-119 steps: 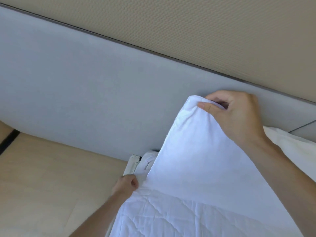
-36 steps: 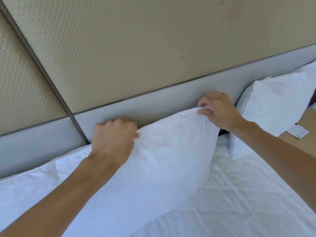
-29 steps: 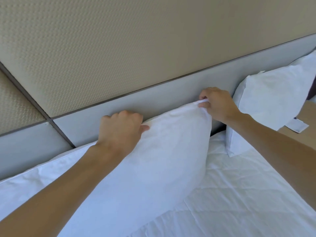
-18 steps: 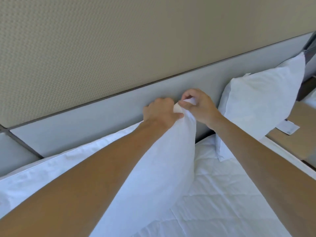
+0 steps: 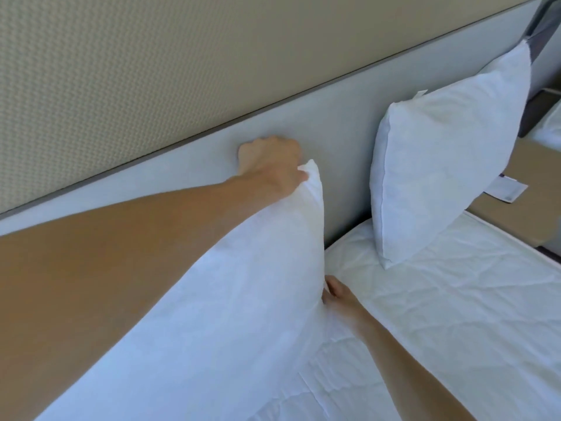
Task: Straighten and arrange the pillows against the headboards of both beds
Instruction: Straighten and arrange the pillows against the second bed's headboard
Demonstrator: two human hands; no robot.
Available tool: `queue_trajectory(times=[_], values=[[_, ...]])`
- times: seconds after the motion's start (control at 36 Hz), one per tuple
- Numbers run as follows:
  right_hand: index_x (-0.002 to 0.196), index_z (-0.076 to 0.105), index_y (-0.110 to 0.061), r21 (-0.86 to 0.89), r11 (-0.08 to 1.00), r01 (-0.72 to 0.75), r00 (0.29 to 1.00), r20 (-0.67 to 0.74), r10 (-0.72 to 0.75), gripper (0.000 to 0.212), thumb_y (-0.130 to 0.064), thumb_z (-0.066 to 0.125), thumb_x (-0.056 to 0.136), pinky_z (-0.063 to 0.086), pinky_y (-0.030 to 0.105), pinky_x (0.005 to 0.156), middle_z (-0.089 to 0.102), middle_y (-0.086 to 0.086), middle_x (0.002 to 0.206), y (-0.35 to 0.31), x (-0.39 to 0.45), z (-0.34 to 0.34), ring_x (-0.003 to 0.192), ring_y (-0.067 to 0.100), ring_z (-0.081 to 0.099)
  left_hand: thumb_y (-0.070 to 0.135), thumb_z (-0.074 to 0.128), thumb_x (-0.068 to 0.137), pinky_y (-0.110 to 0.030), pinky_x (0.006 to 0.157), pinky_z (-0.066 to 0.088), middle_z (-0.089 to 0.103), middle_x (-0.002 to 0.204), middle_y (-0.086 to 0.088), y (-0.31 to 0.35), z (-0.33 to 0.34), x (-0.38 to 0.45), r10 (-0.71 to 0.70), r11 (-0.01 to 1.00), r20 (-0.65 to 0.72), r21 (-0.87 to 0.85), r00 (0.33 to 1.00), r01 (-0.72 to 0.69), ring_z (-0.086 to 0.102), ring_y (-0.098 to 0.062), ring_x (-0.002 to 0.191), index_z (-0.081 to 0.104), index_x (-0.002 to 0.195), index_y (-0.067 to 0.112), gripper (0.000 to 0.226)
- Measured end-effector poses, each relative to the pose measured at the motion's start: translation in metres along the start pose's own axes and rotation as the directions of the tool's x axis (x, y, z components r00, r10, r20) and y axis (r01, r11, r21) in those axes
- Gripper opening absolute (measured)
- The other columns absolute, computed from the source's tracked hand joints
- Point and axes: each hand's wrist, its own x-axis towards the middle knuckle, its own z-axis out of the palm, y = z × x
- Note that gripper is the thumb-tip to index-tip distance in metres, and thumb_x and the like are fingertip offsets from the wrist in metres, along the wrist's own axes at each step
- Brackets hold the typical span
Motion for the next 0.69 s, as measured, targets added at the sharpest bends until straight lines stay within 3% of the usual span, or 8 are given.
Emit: queue_trajectory(times=[0.08, 0.17, 0.19, 0.25, 0.33, 0.5, 0.61, 0.69], values=[[0.123, 0.052, -0.034, -0.174, 0.983, -0.06, 0.998, -0.001, 0.06, 0.031, -0.028, 0.055, 0.093, 0.048, 0.025, 0.087, 0.062, -0.013, 0.12, 0.036, 0.0, 0.005, 0.113, 0.013, 0.057, 0.045, 0.055, 0.09, -0.03, 0.074, 0.03, 0.058, 0.091, 0.003, -0.006, 0.003, -0.001, 0.021, 0.999, -0.013, -0.036, 1.0, -0.021, 0.059, -0.027, 0.102, 0.044, 0.07, 0.023, 0.032], [0.093, 0.054, -0.027, -0.353, 0.932, -0.086, 0.985, -0.167, 0.028, 0.006, -0.021, 0.055, 0.094, 0.05, 0.033, 0.083, 0.064, -0.003, 0.098, 0.041, 0.009, 0.004, 0.096, 0.021, 0.06, 0.039, 0.058, 0.09, -0.03, 0.074, 0.03, 0.053, 0.084, 0.007, -0.011, 0.001, -0.004, 0.072, 0.987, -0.035, -0.139, 0.997, -0.076, 0.057, -0.026, 0.098, 0.041, 0.068, 0.02, 0.034], [0.081, 0.05, -0.024, -0.419, 0.901, -0.114, 0.975, -0.22, 0.021, 0.014, -0.022, 0.057, 0.093, 0.051, 0.037, 0.083, 0.062, -0.001, 0.087, 0.041, 0.011, 0.002, 0.091, 0.024, 0.061, 0.036, 0.058, 0.091, -0.03, 0.072, 0.03, 0.053, 0.082, 0.007, -0.012, -0.004, -0.005, 0.095, 0.986, -0.072, -0.134, 0.993, -0.104, 0.057, -0.026, 0.097, 0.042, 0.07, 0.02, 0.031], [0.067, 0.039, -0.021, -0.491, 0.859, -0.143, 0.96, -0.281, -0.001, 0.032, -0.024, 0.059, 0.093, 0.048, 0.036, 0.075, 0.054, -0.002, 0.073, 0.04, 0.013, -0.003, 0.082, 0.026, 0.059, 0.029, 0.056, 0.092, -0.031, 0.065, 0.028, 0.055, 0.083, 0.006, -0.015, -0.014, -0.007, 0.221, 0.973, -0.172, -0.026, 0.96, -0.229, 0.058, -0.028, 0.1, 0.04, 0.074, 0.022, 0.025], [0.071, 0.041, -0.016, -0.6, 0.787, -0.146, 0.948, -0.312, -0.062, 0.032, -0.028, 0.06, 0.094, 0.044, 0.034, 0.068, 0.059, 0.005, 0.076, 0.045, 0.012, -0.007, 0.081, 0.03, 0.061, 0.024, 0.051, 0.095, -0.035, 0.063, 0.025, 0.061, 0.1, 0.0, -0.023, -0.028, -0.006, 0.463, 0.879, -0.154, 0.204, 0.873, -0.43, 0.059, -0.03, 0.103, 0.039, 0.082, 0.028, 0.018], [0.088, 0.056, -0.014, -0.645, 0.724, -0.244, 0.948, -0.316, 0.037, 0.021, -0.033, 0.054, 0.097, 0.047, 0.036, 0.085, 0.071, 0.011, 0.1, 0.077, 0.015, -0.023, 0.103, 0.031, 0.064, 0.032, 0.049, 0.096, -0.036, 0.063, 0.028, 0.063, 0.1, -0.002, -0.032, -0.016, 0.002, 0.548, 0.828, -0.185, 0.263, 0.816, -0.496, 0.06, -0.03, 0.1, 0.047, 0.087, 0.024, 0.012], [0.079, 0.058, -0.014, -0.492, 0.843, -0.218, 0.962, -0.254, 0.1, 0.023, -0.032, 0.065, 0.091, 0.042, 0.03, 0.071, 0.065, 0.003, 0.08, 0.07, 0.002, -0.031, 0.088, 0.026, 0.064, 0.039, 0.045, 0.098, -0.038, 0.068, 0.031, 0.063, 0.104, -0.003, -0.03, -0.019, 0.001, 0.525, 0.832, -0.133, 0.284, 0.84, -0.476, 0.059, -0.03, 0.102, 0.054, 0.098, 0.022, 0.02], [0.072, 0.057, -0.014, -0.477, 0.86, -0.184, 0.978, -0.176, 0.111, 0.025, -0.032, 0.065, 0.087, 0.04, 0.027, 0.059, 0.062, -0.003, 0.069, 0.041, -0.022, -0.034, 0.073, 0.018, 0.058, 0.042, 0.049, 0.094, -0.035, 0.074, 0.035, 0.064, 0.104, 0.006, -0.028, -0.028, -0.002, 0.443, 0.897, -0.106, 0.048, 0.89, -0.44, 0.057, -0.019, 0.097, 0.057, 0.1, 0.025, 0.02]])
